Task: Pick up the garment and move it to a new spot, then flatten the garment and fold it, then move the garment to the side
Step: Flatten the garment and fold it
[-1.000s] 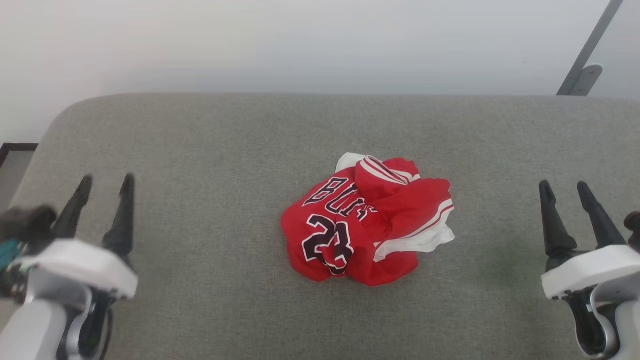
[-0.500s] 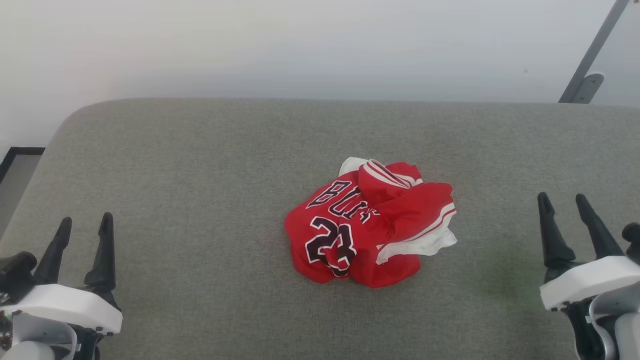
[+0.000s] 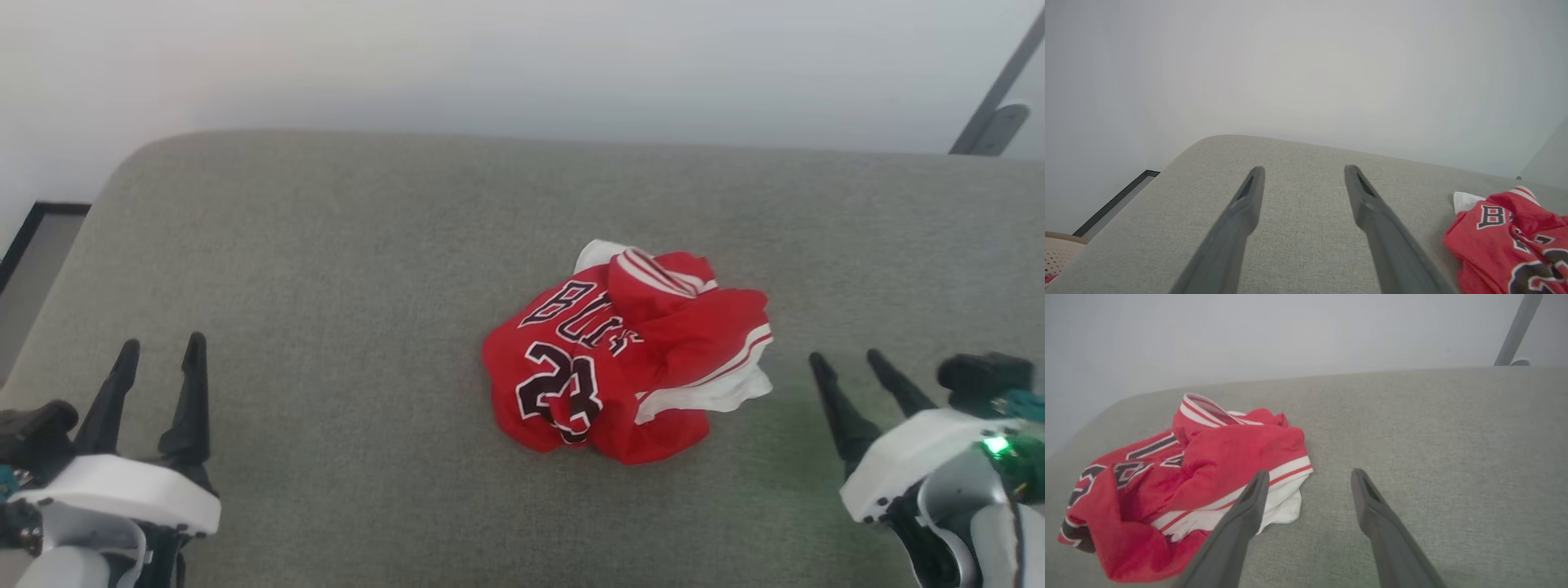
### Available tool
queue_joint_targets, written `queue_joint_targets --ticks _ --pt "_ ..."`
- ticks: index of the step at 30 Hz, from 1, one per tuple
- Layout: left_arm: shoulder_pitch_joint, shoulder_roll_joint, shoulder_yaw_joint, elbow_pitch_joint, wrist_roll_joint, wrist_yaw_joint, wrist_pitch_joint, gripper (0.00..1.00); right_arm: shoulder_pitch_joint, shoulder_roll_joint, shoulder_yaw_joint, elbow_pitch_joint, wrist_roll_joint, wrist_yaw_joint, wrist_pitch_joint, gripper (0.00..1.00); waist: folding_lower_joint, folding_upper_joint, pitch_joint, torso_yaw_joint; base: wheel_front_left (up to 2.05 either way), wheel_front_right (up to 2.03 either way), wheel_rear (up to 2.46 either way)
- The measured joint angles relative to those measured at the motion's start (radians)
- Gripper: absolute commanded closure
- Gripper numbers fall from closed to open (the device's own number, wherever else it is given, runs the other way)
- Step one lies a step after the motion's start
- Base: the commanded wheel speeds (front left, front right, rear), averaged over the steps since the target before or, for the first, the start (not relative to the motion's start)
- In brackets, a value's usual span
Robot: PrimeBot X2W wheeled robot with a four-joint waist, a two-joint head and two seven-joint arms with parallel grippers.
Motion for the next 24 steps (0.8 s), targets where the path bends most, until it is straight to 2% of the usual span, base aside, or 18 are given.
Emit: queue_joint_targets --ticks 7,20,21,22,24 --pt "-0.041 -0.025 -0.016 0.005 0.000 -0.005 -0.004 0.00 -0.059 -0.044 0.053 0.040 0.008 0.000 0.204 0.00 0.0000 0.0000 0.057 0.040 0.00 0.00 0.00" --pt "-0.130 -0.086 -0.061 0.059 0.007 -0.033 -0.023 0.00 -0.219 -0.120 0.154 0.110 -0.015 0.000 0.517 0.00 0.0000 0.0000 0.169 0.119 0.00 0.00 0.00" --pt "-0.135 -0.090 -0.063 0.064 0.007 -0.037 -0.024 0.00 -0.229 -0.128 0.166 0.111 -0.016 0.000 0.539 0.39 0.0000 0.0000 0.173 0.124 0.00 0.00 0.00" --pt "-0.138 -0.094 -0.066 0.068 0.007 -0.037 -0.027 0.00 -0.236 -0.136 0.174 0.110 -0.016 0.000 0.549 1.00 0.0000 0.0000 0.177 0.128 0.00 0.00 0.00" --pt "-0.146 -0.100 -0.069 0.079 0.008 -0.040 -0.029 0.00 -0.244 -0.143 0.173 0.109 -0.020 0.000 0.556 1.00 0.0000 0.0000 0.180 0.133 0.00 0.00 0.00"
